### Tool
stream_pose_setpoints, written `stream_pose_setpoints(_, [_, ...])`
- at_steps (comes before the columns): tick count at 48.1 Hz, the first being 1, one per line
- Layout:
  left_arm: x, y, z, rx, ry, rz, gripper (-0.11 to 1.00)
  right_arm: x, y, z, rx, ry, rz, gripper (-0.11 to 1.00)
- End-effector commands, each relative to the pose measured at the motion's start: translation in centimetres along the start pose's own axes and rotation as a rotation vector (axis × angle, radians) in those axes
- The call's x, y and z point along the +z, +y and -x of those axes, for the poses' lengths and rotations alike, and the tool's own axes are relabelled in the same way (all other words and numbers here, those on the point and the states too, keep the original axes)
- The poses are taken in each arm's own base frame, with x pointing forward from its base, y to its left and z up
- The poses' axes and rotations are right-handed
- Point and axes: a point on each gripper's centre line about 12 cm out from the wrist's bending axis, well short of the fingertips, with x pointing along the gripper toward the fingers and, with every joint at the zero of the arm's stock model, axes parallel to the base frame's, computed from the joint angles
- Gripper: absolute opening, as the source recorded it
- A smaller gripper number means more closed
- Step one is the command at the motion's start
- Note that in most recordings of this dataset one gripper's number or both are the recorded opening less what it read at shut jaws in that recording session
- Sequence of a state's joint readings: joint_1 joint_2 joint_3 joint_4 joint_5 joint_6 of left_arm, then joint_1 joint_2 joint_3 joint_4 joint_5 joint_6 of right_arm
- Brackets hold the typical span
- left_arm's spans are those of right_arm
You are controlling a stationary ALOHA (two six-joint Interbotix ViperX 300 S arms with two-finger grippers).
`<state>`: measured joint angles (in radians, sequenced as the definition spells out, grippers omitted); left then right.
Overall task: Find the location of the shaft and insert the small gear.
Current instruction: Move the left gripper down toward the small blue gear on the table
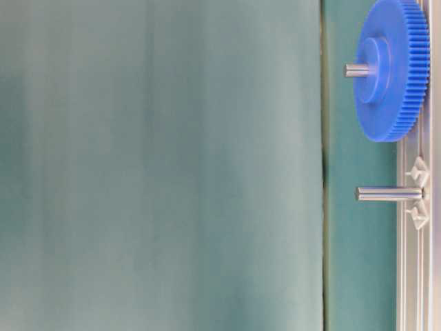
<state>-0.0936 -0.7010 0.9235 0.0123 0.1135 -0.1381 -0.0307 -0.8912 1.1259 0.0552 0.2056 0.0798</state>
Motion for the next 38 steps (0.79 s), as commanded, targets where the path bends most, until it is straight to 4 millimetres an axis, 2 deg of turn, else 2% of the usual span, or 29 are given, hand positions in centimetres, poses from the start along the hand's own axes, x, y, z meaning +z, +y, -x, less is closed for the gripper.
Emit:
stream_pose_setpoints(1, [0.9, -0.7, -1.2, -0.021, 0.008, 0.023, 0.0, 0.5, 0.0, -0.4, -0.004, 0.018, -0.012, 0.06])
stream_pose_setpoints(13, [-0.2, -1.7, -4.5, -0.026, 0.152, 0.057, 0.01, 0.2, -0.8, -1.7, -0.043, 0.07, -0.029, 0.06])
stream_pose_setpoints(18, [-0.7, -1.8, -5.7, -0.021, 0.198, 0.05, 0.09, -0.1, -0.9, -2.1, -0.047, 0.089, -0.033, 0.06])
stream_pose_setpoints(23, [-1.3, -1.8, -6.8, -0.016, 0.234, 0.042, 0.29, -0.2, -0.9, -2.4, -0.048, 0.101, -0.042, 0.06])
stream_pose_setpoints(29, [-2.6, -1.7, -8.3, -0.006, 0.287, 0.046, 0.67, -0.7, -1.0, -2.9, -0.054, 0.134, -0.062, 0.06])
stream_pose_setpoints(32, [-2.9, -1.7, -9.2, -0.003, 0.305, 0.045, 0.82, -1.1, -1.1, -3.1, -0.059, 0.161, -0.075, 0.06])
stream_pose_setpoints(35, [-3.4, -1.7, -10.1, 0.0, 0.329, 0.04, 0.91, -1.3, -1.1, -3.4, -0.062, 0.181, -0.086, 0.06])
stream_pose_setpoints(38, [-4.1, -1.6, -11.2, 0.004, 0.356, 0.033, 0.9, -1.4, -1.1, -3.7, -0.065, 0.194, -0.096, 0.06])
